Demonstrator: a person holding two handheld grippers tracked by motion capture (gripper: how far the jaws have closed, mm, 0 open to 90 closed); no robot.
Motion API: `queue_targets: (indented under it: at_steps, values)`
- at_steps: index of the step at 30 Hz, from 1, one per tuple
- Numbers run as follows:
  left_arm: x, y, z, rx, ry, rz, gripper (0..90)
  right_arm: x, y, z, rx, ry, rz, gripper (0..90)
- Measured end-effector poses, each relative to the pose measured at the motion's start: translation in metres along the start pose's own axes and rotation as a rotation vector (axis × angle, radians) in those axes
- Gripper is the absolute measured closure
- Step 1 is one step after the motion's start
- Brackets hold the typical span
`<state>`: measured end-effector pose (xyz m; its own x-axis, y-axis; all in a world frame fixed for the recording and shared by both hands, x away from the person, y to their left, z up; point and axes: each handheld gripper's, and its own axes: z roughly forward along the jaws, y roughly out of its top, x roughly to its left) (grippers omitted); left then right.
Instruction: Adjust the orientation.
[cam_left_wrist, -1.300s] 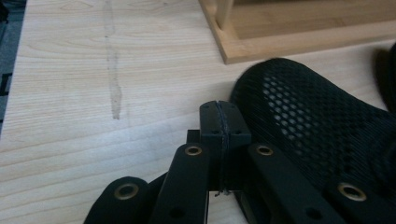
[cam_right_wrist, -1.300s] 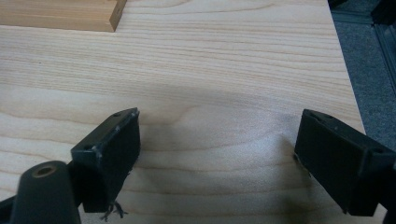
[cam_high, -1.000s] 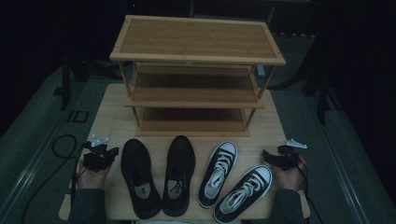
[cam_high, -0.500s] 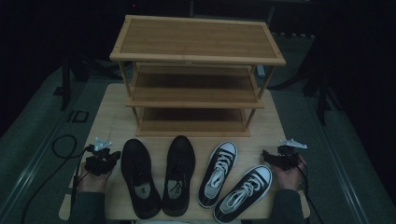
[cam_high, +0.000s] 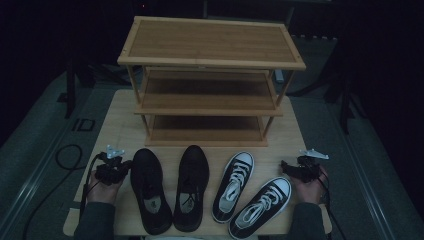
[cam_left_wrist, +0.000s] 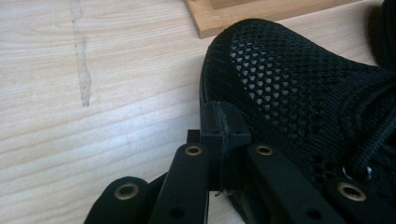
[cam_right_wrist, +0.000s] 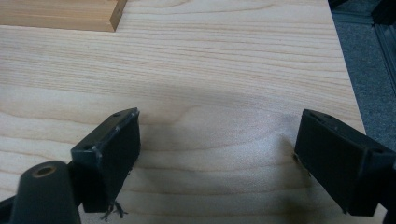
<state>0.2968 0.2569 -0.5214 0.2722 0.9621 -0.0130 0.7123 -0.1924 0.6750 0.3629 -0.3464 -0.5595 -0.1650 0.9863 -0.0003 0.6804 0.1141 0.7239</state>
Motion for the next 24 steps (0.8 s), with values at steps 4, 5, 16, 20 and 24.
queue_targets:
  at_steps: [4, 5, 16, 20, 24]
  values:
    - [-0.003, 0.004, 0.005, -0.001, -0.009, 0.011, 90.0, 0.0, 0.0, 0.0, 0.0, 0.0, 0.0, 14.1]
    - [-0.004, 0.005, 0.006, 0.002, -0.01, 0.015, 90.0, 0.0, 0.0, 0.0, 0.0, 0.0, 0.0, 14.1]
    - [-0.015, 0.015, 0.022, 0.015, -0.046, 0.048, 90.0, 0.0, 0.0, 0.0, 0.0, 0.0, 0.0, 14.1]
    - [-0.022, 0.021, 0.029, 0.015, -0.065, 0.068, 90.0, 0.0, 0.0, 0.0, 0.0, 0.0, 0.0, 14.1]
    - [-0.028, 0.025, 0.033, 0.017, -0.078, 0.079, 90.0, 0.0, 0.0, 0.0, 0.0, 0.0, 0.0, 14.1]
